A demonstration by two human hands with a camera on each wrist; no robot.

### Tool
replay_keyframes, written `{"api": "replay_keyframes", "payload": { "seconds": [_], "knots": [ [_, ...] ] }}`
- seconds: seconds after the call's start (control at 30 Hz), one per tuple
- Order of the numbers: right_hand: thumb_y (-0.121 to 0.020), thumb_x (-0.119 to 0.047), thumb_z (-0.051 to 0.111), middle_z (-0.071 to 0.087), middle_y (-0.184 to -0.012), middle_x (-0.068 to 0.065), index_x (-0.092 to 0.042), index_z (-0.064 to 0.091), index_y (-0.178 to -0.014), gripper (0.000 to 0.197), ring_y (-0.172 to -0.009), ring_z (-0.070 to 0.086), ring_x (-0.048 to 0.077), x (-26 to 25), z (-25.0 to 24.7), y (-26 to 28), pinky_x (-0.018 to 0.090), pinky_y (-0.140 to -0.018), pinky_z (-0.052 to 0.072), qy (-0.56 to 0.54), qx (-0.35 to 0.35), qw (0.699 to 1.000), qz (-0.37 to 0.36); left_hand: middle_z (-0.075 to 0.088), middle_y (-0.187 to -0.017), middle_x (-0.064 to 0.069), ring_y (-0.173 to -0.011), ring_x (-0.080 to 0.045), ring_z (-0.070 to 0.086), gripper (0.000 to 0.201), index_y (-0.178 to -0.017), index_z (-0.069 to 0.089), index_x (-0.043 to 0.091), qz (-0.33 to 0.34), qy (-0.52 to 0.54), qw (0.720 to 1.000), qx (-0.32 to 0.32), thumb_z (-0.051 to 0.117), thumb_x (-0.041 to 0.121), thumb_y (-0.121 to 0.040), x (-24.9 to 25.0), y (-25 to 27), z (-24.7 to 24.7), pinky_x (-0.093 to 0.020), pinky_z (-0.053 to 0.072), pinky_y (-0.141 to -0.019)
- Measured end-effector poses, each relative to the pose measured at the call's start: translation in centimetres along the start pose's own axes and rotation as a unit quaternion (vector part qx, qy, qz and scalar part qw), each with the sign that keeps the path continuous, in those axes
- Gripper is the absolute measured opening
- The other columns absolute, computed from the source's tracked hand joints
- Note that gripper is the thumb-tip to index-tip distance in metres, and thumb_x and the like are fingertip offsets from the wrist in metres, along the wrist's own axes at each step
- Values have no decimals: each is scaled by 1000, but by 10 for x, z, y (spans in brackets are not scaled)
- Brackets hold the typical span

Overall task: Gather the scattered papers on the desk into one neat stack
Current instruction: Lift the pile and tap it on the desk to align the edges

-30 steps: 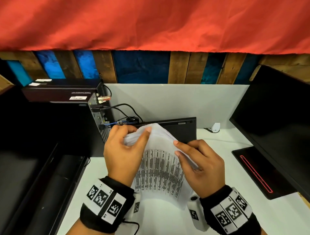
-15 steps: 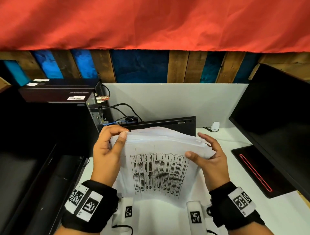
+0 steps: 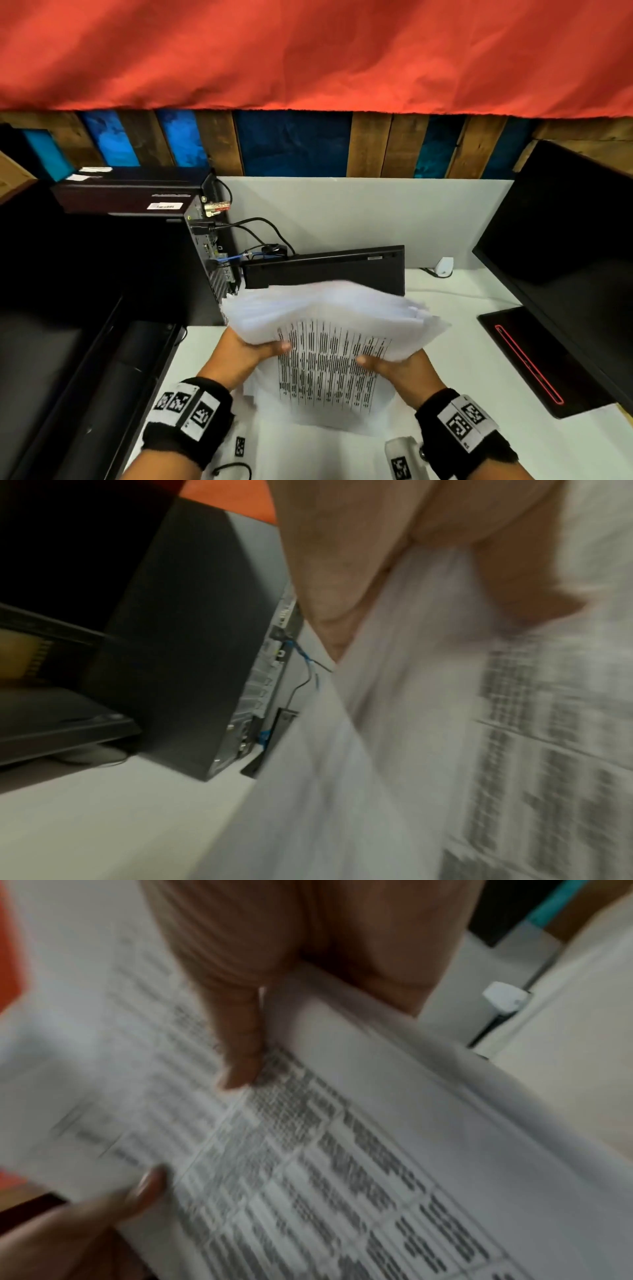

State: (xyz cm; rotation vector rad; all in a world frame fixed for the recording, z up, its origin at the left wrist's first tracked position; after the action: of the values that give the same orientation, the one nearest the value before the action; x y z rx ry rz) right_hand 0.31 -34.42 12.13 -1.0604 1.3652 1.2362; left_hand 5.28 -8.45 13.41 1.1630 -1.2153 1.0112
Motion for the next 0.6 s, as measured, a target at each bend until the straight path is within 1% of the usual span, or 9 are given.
{"api": "replay_keyframes", "payload": {
  "seconds": [0.07,0.13,0.17,0.27,0.3,0.37,0.43,0.5,0.6],
  "knots": [
    [-69,-3,81,76,-90,-11,-27,67,-95,38,-86,71,2,-10,6,1,26,-79,57,-11,69,997,-40,76,-96,9,-98,-7,69,44,-103,67,25,59,-19,995,84,84,10,-65,10,2,11,-21,56,-83],
    [-70,-5,81,76,-81,-15,-29,69,-84,30,-79,71,-1,-26,13,4,19,-70,55,-27,89,992,-80,76,-90,15,-94,-4,70,34,-97,67,28,104,-14,986,131,78,5,-74,25,5,20,-16,56,-77],
    [-69,-4,81,76,-81,-15,-29,70,-83,31,-79,71,-1,-34,15,6,17,-68,55,-34,91,990,-103,76,-93,13,-94,-5,70,34,-99,68,26,125,-6,982,142,78,5,-74,32,7,23,-16,57,-78],
    [-64,4,82,76,-95,-7,-29,69,-98,49,-89,72,8,-56,19,9,21,-74,58,-71,100,979,-165,72,-102,7,-96,-7,69,52,-112,64,15,191,3,966,173,84,14,-64,58,13,23,-20,55,-83],
    [-63,2,84,74,-100,-8,-32,67,-105,56,-93,70,8,-60,18,9,21,-77,57,-69,114,975,-177,70,-97,7,-93,-6,68,58,-113,61,17,212,-1,959,191,85,17,-61,66,13,22,-18,54,-82],
    [-61,-3,86,69,-103,-19,-34,59,-119,71,-98,65,1,-66,14,7,16,-82,54,-29,157,966,-201,68,-90,1,-87,-7,65,64,-116,54,18,248,-6,942,225,84,20,-60,78,14,22,-14,50,-82],
    [-63,-3,85,66,-105,-17,-34,49,-130,82,-106,62,3,-68,13,7,18,-88,51,6,183,953,-242,67,-90,-4,-87,-6,65,61,-119,52,18,273,-13,930,244,82,19,-66,87,16,25,-9,45,-83],
    [-70,-5,82,60,-112,-15,-38,46,-133,80,-112,59,7,-70,16,12,20,-94,46,84,202,927,-306,67,-93,-1,-90,-4,64,48,-119,58,23,290,-48,923,249,78,20,-75,94,18,28,-7,44,-83],
    [-82,-16,74,52,-116,-6,-34,57,-128,51,-106,56,2,-72,23,17,17,-88,49,215,216,873,-380,68,-99,7,-97,-5,63,24,-108,70,23,331,-162,904,216,69,19,-85,101,18,30,-14,47,-89]
  ]
}}
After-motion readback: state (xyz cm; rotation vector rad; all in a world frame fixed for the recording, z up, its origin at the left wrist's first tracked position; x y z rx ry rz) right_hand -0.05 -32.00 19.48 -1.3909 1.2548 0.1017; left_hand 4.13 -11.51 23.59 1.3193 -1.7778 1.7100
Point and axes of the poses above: each hand's wrist, its own y-axis away from the middle knuckle, its own z-axis out of the palm, x = y × z, the point moved 2 cm from there along -y, towards the middle knuckle
